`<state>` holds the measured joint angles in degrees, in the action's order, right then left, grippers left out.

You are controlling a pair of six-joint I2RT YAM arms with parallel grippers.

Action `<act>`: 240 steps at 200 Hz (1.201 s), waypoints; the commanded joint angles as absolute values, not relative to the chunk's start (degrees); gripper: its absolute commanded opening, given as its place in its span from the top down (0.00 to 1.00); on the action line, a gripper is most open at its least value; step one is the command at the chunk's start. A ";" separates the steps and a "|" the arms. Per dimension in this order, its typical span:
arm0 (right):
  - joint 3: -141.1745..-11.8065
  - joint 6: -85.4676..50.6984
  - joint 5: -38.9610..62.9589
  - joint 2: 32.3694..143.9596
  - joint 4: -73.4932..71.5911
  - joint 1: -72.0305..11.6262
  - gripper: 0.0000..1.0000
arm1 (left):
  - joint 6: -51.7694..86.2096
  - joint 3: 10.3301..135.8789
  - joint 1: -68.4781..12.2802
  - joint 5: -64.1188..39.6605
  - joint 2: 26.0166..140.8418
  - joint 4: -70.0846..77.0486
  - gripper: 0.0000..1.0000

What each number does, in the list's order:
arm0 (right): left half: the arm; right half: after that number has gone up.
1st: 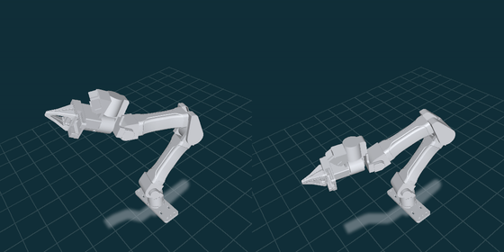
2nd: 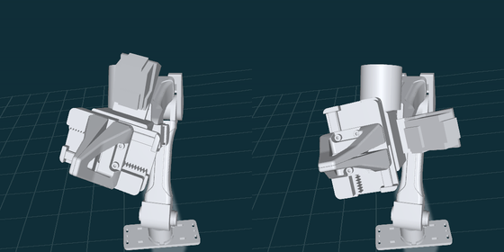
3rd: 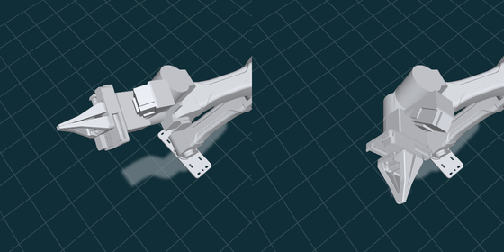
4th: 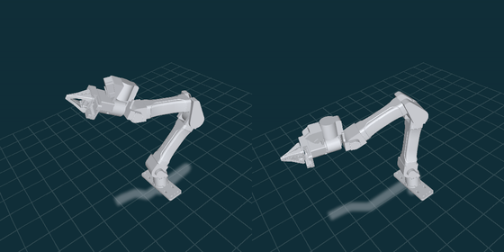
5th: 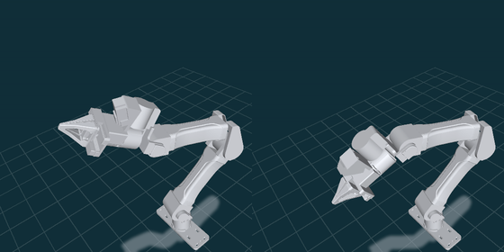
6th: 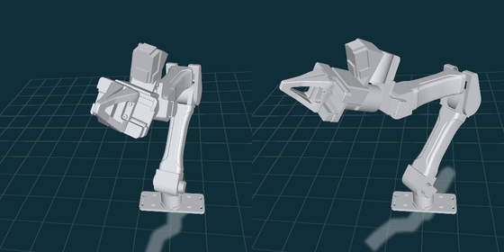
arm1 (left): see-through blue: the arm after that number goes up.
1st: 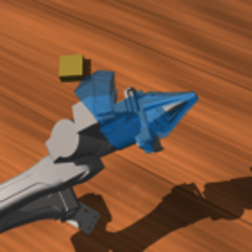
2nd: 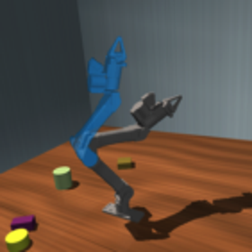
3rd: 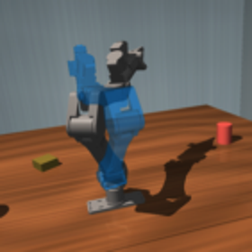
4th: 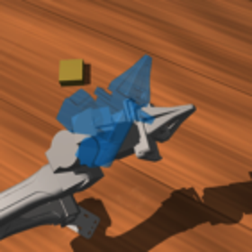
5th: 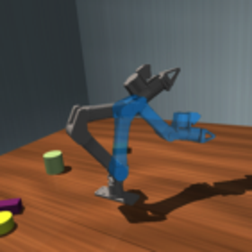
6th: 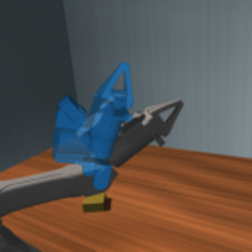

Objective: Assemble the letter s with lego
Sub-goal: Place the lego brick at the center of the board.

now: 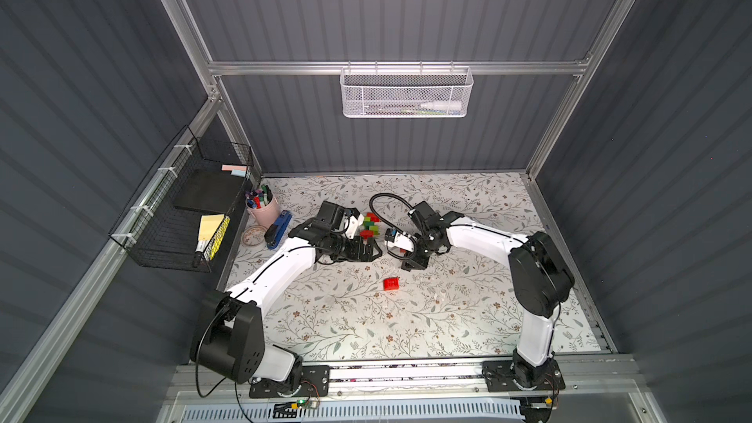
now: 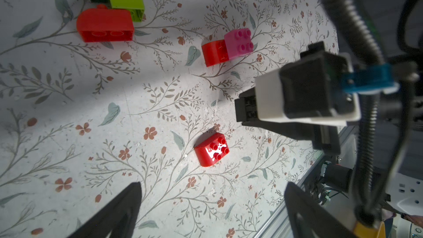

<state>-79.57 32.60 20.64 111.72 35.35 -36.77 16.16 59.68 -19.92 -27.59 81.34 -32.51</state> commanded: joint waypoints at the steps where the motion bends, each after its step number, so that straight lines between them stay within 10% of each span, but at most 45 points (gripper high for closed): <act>1: -82.61 36.97 22.41 114.93 37.91 -37.59 0.73 | 11.79 57.39 -19.42 -27.27 78.06 -36.02 0.00; 240: -85.91 41.22 23.06 110.07 44.75 -41.88 0.40 | 8.77 57.31 -18.57 -24.74 71.01 -45.96 0.00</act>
<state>-87.33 40.95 18.20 111.72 42.00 -39.70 10.66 55.99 -19.29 -25.65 74.11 -42.57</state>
